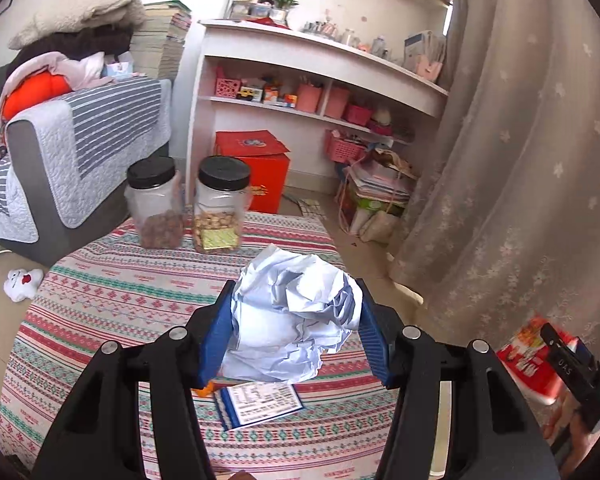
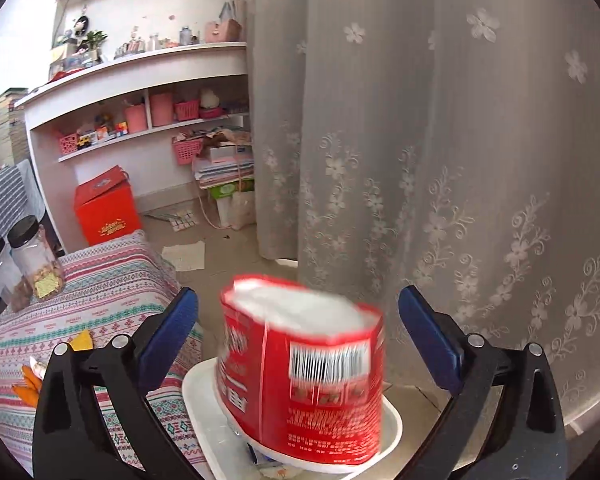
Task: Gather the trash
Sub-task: 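Carry paper and noodle cup over the white bin and open both tools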
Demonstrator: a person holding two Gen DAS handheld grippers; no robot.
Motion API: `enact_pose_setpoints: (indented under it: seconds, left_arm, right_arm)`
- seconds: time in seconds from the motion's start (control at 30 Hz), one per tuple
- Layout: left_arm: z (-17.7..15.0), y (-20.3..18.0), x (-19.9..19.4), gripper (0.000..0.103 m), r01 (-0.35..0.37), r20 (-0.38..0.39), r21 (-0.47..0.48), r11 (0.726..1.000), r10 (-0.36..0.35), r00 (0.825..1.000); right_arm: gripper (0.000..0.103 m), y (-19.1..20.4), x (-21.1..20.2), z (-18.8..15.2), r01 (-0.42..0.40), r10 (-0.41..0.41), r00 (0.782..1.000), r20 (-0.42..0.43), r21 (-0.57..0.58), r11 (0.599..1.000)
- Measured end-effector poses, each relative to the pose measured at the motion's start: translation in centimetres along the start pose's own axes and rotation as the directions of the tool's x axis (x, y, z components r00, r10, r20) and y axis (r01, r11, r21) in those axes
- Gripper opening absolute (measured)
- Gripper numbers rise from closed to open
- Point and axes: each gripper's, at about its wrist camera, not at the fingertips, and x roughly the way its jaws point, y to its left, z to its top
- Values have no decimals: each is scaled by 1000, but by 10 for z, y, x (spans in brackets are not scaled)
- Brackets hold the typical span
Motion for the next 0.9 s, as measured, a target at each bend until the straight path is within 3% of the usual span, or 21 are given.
enact_pose_setpoints:
  seconds: [0.2, 0.43, 0.73, 0.9]
  left_arm:
    - [-10, -85, 22, 56, 107, -64, 71, 992, -102, 993]
    - [-36, -172, 48, 56, 206, -138, 139, 969, -187, 973]
    - [-62, -236, 63, 57, 270, -200, 211, 939, -229, 953]
    - [-77, -258, 75, 62, 317, -283, 211, 925, -252, 925]
  right_arm:
    - [96, -60, 3, 5, 65, -65, 998, -5, 179, 982]
    - [96, -102, 6, 9, 144, -148, 989, -5, 282, 949]
    - [96, -125, -6, 11, 204, -226, 974, 28, 337, 919]
    - [96, -140, -7, 10, 225, -251, 968, 16, 391, 893]
